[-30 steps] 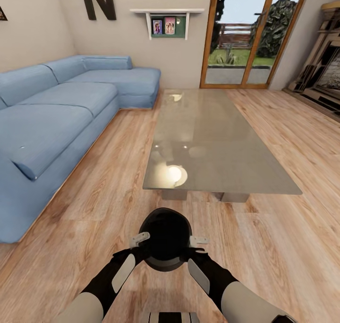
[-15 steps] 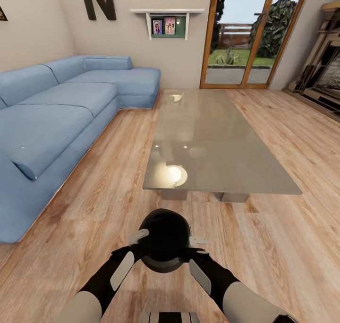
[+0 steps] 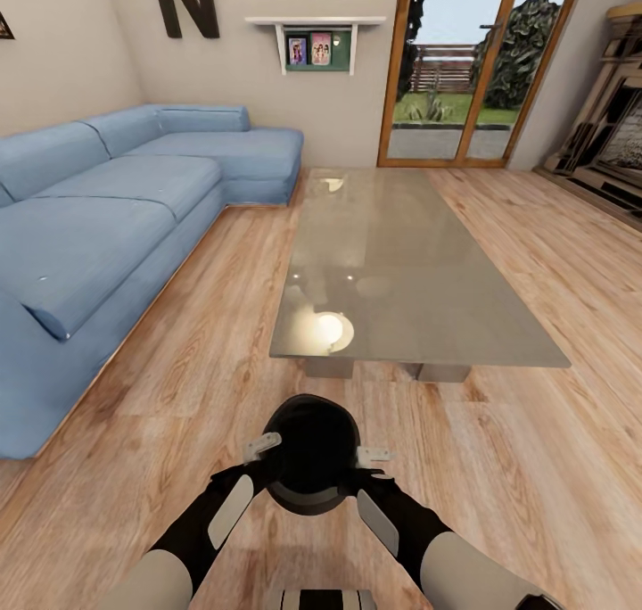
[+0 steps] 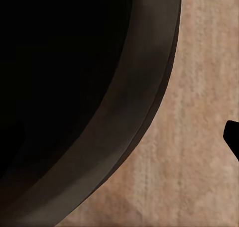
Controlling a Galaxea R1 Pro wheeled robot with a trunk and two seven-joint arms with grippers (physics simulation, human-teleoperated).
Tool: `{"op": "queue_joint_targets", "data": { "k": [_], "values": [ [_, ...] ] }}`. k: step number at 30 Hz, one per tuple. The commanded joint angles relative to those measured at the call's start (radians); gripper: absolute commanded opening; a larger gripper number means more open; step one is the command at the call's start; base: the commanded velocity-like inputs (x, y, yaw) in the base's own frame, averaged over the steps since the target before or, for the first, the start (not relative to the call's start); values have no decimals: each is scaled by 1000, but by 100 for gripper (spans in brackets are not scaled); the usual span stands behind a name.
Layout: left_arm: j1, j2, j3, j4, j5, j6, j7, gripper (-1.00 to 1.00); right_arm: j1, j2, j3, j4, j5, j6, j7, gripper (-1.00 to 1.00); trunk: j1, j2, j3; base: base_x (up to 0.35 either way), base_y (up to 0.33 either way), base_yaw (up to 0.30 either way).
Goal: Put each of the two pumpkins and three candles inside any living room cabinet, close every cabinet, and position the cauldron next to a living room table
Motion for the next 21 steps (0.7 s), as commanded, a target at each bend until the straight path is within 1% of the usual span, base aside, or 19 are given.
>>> {"op": "queue_joint_targets", "data": {
  "k": [1, 4, 21],
  "values": [
    [0, 1, -4, -2, 11, 2, 9, 100, -1, -1, 9, -1, -9, 4, -10, 100, 0, 0, -1, 0, 0, 0],
    [0, 1, -3, -2, 11, 2, 9, 100, -1, -1, 9, -1, -9, 4, -10, 100, 0, 0, -1, 0, 0, 0],
    [0, 0, -2, 1, 11, 2, 9, 100, -1, -1, 9, 1, -9, 3, -8, 100, -8, 4, 65, 0, 0, 0]
  ]
}}
